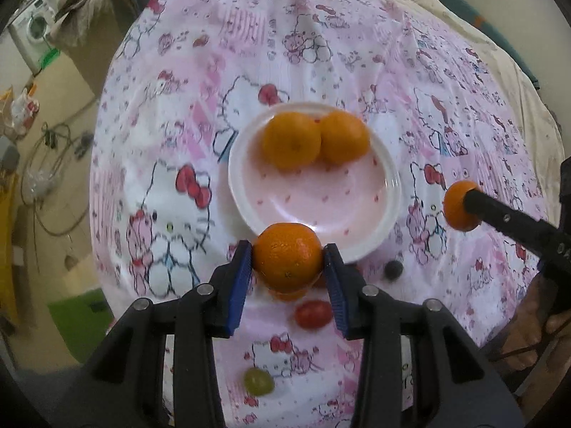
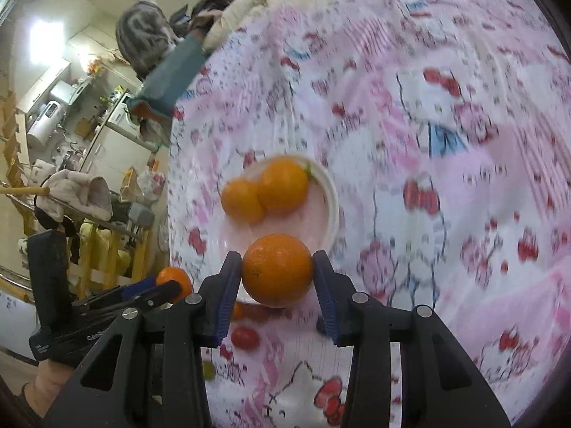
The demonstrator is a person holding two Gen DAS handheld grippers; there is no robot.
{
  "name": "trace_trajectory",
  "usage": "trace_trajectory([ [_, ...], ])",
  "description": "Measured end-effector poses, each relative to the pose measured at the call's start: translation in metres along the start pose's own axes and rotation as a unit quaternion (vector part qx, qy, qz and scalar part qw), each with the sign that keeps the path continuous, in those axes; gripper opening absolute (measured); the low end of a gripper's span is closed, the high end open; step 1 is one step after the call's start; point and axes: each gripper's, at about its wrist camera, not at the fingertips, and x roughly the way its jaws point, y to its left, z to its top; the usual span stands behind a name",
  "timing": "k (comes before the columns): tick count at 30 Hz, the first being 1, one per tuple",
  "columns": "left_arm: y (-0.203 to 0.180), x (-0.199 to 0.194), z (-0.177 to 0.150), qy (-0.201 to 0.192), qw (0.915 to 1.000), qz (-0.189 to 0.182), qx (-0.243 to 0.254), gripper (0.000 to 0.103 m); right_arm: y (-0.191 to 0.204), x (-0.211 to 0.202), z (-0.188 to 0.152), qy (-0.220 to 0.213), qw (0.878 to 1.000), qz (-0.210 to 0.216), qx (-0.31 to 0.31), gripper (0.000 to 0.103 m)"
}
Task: Organize fruits
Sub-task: 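Carry both mandarins onto the plate and open both tools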
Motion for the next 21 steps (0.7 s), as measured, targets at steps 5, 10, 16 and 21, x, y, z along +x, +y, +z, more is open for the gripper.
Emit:
trace_trajectory([
  [5, -0.012, 0.015, 0.019, -0.001, 0.9999, 0.007, 0.01, 0.036, -0.006, 0.013, 0.021, 0.002, 1.0, -0.002, -0.002, 0.043],
  [10, -0.014, 0.037, 0.037, 0.003, 0.9999, 0.01, 0.007, 0.036, -0.014, 0.037, 0.032, 0.022, 1.0, 0.0, 0.007, 0.043],
  [16, -0.009, 0.062, 0.044, 0.011, 0.9999, 0.012, -0.004, 0.036, -0.02, 0.068, 0.042, 0.048, 0.999, -0.002, 0.016, 0.043],
  [21, -0.005, 0.076, 0.044, 0.022, 0.9996, 0.004, -0.016, 0.036, -0.022, 0.09, 0.043, 0.072, 0.997, 0.0, 0.014, 0.043],
])
